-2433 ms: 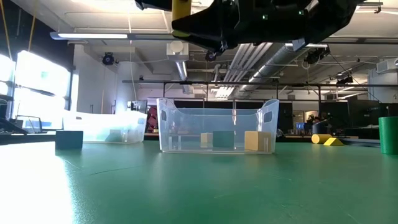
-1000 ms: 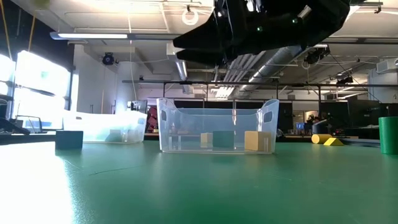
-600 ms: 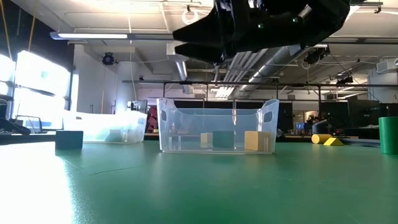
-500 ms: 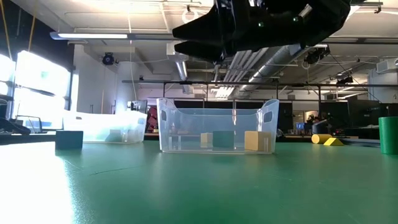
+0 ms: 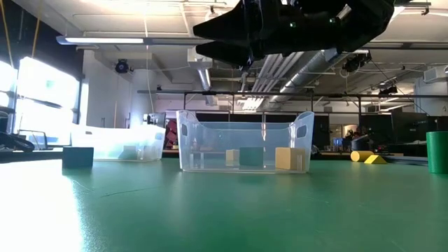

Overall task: Sort blocks by size
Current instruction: Put the yellow cylindrical block into the bottom left transparent bin

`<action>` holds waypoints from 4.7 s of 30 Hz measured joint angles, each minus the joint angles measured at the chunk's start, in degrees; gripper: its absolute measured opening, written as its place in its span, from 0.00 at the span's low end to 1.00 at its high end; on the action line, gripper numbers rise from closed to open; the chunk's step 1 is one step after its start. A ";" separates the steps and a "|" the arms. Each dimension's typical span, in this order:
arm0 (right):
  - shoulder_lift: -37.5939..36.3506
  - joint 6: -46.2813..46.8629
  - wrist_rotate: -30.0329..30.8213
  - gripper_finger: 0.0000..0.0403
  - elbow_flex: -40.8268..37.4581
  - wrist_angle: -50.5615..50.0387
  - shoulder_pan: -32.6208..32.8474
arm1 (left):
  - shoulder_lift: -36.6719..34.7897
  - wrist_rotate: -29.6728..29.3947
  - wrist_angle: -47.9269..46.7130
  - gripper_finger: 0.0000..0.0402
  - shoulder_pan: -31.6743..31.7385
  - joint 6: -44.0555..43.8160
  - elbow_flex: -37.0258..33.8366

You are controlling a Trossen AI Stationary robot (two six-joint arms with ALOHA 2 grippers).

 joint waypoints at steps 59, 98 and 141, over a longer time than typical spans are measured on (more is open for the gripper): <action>20.87 0.02 -19.82 0.51 33.70 -10.25 1.75 | -2.91 -53.45 0.29 0.21 16.80 34.96 4.74; 20.90 -3.69 -19.69 0.31 33.64 -17.30 1.49 | -7.96 -24.88 13.70 0.45 25.98 55.06 4.74; 20.94 -1.45 -17.27 0.70 33.64 -26.58 -1.20 | -7.96 17.70 5.53 0.25 29.42 42.55 8.98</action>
